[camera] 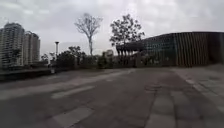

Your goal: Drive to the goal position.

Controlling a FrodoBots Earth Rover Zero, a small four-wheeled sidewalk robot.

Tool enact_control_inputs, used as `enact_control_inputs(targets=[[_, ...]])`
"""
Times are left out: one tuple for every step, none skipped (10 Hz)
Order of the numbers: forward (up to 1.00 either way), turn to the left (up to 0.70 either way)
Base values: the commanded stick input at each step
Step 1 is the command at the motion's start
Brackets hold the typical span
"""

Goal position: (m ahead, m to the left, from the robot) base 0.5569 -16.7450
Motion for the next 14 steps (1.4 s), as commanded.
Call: enact_control_inputs(targets=[[1.0,-0.33],[1.0,-0.33],[1.0,-0.33],[1.0,-0.33],[1.0,-0.33],[1.0,-0.33],[1.0,-0.33],[1.0,-0.33],[1.0,-0.33],[1.0,-0.33],[1.0,-0.33],[1.0,-0.27],[1.0,0.07],[1.0,0.07]])
